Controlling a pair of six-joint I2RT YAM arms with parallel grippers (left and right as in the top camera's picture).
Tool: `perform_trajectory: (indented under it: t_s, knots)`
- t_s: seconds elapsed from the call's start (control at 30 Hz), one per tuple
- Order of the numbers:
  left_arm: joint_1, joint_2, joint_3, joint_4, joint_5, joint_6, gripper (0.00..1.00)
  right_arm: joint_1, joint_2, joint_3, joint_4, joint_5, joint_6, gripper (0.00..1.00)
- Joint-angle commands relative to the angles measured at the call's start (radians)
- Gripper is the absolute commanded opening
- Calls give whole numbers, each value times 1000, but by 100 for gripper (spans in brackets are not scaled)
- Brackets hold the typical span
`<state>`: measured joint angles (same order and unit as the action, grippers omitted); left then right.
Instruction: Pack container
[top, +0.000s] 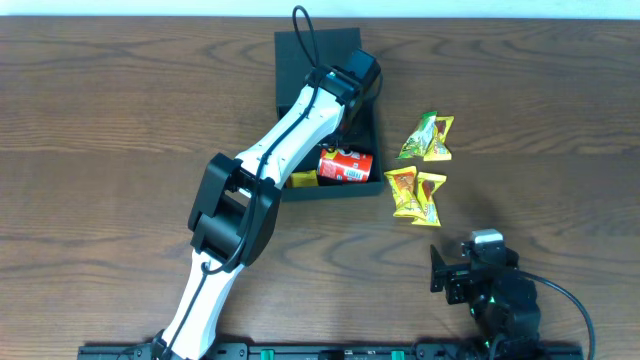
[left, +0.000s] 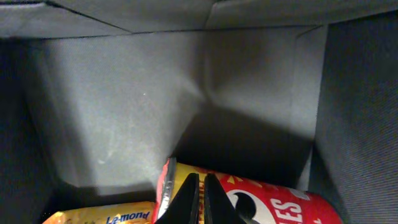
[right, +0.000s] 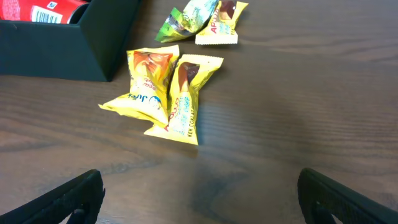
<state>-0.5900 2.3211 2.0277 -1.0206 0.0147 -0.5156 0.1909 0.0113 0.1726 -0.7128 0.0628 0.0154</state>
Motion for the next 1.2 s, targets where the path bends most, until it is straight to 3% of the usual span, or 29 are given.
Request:
perform_trajectory:
  t_s: [0.0,0.3,0.47,1.17]
  knots:
    - [0,0,17,-29,-68,22,6,-8,-5,-12,-2,4,11,99]
    - [0,0,10,-76,-117,53,6,-8,-5,-12,-2,4,11,99]
    - [0,0,10,-95,11,124,6,-8,-5,-12,-2,4,11,99]
    - [-1,0,11,-126,94,145,6,-8,-5,-12,-2,4,11,99]
